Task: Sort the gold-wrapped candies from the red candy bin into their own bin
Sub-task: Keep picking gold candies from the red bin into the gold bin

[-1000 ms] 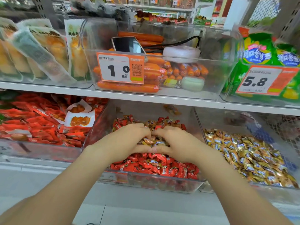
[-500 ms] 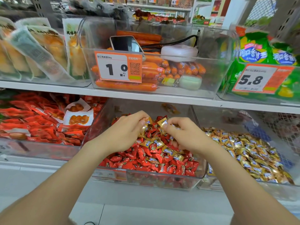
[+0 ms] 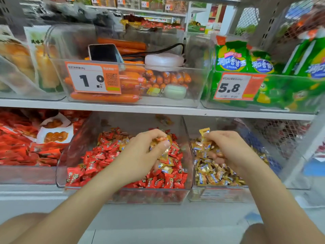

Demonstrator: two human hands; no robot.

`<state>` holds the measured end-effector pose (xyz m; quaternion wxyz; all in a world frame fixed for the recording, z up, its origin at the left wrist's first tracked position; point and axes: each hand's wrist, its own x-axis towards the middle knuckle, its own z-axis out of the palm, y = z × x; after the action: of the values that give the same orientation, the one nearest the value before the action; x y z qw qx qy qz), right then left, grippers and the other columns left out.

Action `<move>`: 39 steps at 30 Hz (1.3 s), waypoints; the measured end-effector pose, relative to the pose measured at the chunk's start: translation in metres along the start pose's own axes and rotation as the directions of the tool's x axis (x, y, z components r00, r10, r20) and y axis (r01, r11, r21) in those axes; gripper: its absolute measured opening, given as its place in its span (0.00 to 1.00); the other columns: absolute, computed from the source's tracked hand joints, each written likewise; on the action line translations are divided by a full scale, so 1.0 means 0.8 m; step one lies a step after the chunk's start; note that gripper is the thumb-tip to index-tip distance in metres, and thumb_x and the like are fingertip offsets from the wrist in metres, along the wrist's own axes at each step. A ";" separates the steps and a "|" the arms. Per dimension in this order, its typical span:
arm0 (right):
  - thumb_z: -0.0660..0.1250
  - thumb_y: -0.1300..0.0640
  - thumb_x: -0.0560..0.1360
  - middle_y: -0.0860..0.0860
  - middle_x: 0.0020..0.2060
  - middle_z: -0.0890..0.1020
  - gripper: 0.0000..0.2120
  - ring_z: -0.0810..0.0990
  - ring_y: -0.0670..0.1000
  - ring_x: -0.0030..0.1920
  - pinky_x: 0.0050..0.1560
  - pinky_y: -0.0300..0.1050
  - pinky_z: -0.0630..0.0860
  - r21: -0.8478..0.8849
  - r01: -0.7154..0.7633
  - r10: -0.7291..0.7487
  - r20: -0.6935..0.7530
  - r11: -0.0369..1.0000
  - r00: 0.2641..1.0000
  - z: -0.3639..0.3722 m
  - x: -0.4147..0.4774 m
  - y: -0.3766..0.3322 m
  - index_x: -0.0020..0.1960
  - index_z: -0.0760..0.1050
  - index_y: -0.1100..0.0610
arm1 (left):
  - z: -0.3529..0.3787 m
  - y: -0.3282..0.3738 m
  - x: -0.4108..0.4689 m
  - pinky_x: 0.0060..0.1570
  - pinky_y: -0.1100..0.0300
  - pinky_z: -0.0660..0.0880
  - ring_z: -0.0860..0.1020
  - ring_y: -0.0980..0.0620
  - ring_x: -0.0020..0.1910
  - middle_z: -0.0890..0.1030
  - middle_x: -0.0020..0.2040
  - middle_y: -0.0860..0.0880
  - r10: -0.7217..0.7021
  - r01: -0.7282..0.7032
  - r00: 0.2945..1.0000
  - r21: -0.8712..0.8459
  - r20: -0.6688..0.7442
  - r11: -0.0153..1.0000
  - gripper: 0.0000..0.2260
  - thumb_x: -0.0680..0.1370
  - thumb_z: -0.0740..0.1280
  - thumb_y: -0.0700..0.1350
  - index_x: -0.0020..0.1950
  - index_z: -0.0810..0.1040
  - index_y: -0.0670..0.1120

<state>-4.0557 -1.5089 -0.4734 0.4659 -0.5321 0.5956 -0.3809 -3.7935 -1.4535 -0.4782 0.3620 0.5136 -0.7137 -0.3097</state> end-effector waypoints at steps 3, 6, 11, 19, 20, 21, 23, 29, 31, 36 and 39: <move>0.72 0.52 0.74 0.54 0.45 0.85 0.08 0.83 0.54 0.43 0.42 0.45 0.78 -0.570 0.048 -0.115 -0.082 0.820 0.990 -0.047 0.010 0.040 0.52 0.84 0.51 | 0.039 0.035 0.008 0.31 0.64 0.73 0.78 0.56 0.28 0.80 0.31 0.55 0.052 -0.052 0.997 0.006 0.051 0.999 0.04 0.86 0.64 0.51 0.54 0.78 0.55; 0.74 0.46 0.67 0.54 0.64 0.76 0.26 0.76 0.56 0.67 0.66 0.46 0.74 -0.801 0.108 -0.120 0.045 0.588 0.992 -0.086 0.016 0.074 0.65 0.82 0.49 | 0.086 0.071 0.037 0.37 0.62 0.71 0.78 0.57 0.35 0.82 0.37 0.57 0.181 -0.187 0.982 0.128 0.061 0.974 0.04 0.86 0.63 0.51 0.54 0.77 0.55; 0.73 0.61 0.74 0.52 0.75 0.72 0.27 0.71 0.53 0.75 0.72 0.42 0.67 -0.742 0.231 -0.257 0.082 0.629 0.963 -0.122 -0.002 0.087 0.71 0.79 0.48 | 0.190 0.080 0.108 0.52 0.44 0.77 0.79 0.39 0.53 0.80 0.51 0.47 0.179 -0.226 0.973 0.477 0.143 0.849 0.07 0.86 0.60 0.53 0.59 0.72 0.51; 0.66 0.60 0.78 0.46 0.37 0.87 0.14 0.84 0.46 0.36 0.46 0.46 0.81 -0.588 0.308 -0.424 -0.066 0.748 0.903 -0.101 -0.026 0.059 0.50 0.83 0.41 | 0.184 0.089 0.094 0.57 0.46 0.70 0.75 0.42 0.62 0.78 0.61 0.46 0.190 -0.299 0.954 0.799 0.233 0.522 0.15 0.83 0.60 0.50 0.68 0.75 0.50; 0.65 0.61 0.78 0.46 0.38 0.87 0.15 0.84 0.46 0.37 0.46 0.44 0.80 -0.580 0.342 -0.447 -0.042 0.740 0.894 -0.087 -0.030 0.050 0.49 0.83 0.41 | 0.169 0.090 0.080 0.52 0.48 0.70 0.75 0.43 0.58 0.79 0.57 0.47 0.269 -0.322 0.941 0.788 0.205 0.525 0.14 0.82 0.59 0.50 0.65 0.76 0.50; 0.65 0.61 0.77 0.44 0.39 0.87 0.16 0.84 0.44 0.38 0.46 0.40 0.79 -0.567 0.384 -0.474 -0.013 0.729 0.880 -0.073 -0.035 0.041 0.50 0.84 0.42 | 0.151 0.087 0.066 0.48 0.49 0.70 0.75 0.44 0.54 0.78 0.52 0.48 0.329 -0.338 0.928 0.769 0.176 0.542 0.13 0.80 0.57 0.50 0.61 0.76 0.50; 0.65 0.64 0.75 0.41 0.44 0.86 0.17 0.83 0.42 0.43 0.47 0.36 0.76 -0.535 0.493 -0.549 0.064 0.686 0.834 -0.038 -0.046 0.026 0.51 0.85 0.45 | 0.106 0.072 0.040 0.41 0.50 0.68 0.75 0.44 0.47 0.74 0.45 0.50 0.366 -0.320 0.926 0.715 0.096 0.622 0.11 0.75 0.53 0.49 0.51 0.73 0.51; 0.70 0.62 0.79 0.43 0.55 0.83 0.17 0.80 0.42 0.54 0.58 0.39 0.76 -0.517 0.727 -0.558 0.471 0.453 0.683 0.068 -0.042 0.012 0.62 0.81 0.45 | -0.033 -0.020 0.009 0.60 0.46 0.73 0.71 0.51 0.56 0.73 0.54 0.57 -0.053 -0.055 0.988 0.645 0.147 0.762 0.22 0.70 0.62 0.34 0.54 0.74 0.60; 0.71 0.63 0.78 0.45 0.61 0.82 0.23 0.80 0.49 0.61 0.62 0.50 0.78 -0.581 0.721 -0.461 0.558 0.378 0.691 0.095 -0.032 0.015 0.69 0.76 0.44 | -0.053 -0.044 -0.005 0.72 0.49 0.68 0.68 0.52 0.70 0.71 0.68 0.57 -0.144 -0.011 0.967 0.602 0.209 0.798 0.34 0.69 0.63 0.35 0.71 0.70 0.63; 0.72 0.62 0.76 0.51 0.66 0.79 0.32 0.77 0.55 0.67 0.65 0.55 0.78 -0.667 0.700 -0.323 0.624 0.255 0.712 0.132 -0.015 0.009 0.77 0.69 0.47 | -0.049 -0.062 -0.013 0.76 0.59 0.60 0.64 0.53 0.74 0.70 0.73 0.54 -0.122 -0.127 0.925 0.594 0.361 0.794 0.39 0.74 0.63 0.34 0.83 0.61 0.55; 0.74 0.57 0.76 0.52 0.63 0.78 0.28 0.77 0.56 0.65 0.63 0.53 0.77 -0.695 0.674 -0.269 0.619 0.250 0.738 0.141 -0.009 0.009 0.75 0.72 0.47 | -0.052 -0.069 -0.004 0.71 0.56 0.66 0.69 0.54 0.66 0.73 0.63 0.55 -0.032 -0.211 0.930 0.602 0.367 0.770 0.33 0.74 0.65 0.36 0.77 0.69 0.56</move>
<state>-3.9496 -1.4959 -0.5100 0.0721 -0.9108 0.4062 -0.0180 -3.7304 -1.4691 -0.5010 0.0475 0.5049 -0.8533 -0.1215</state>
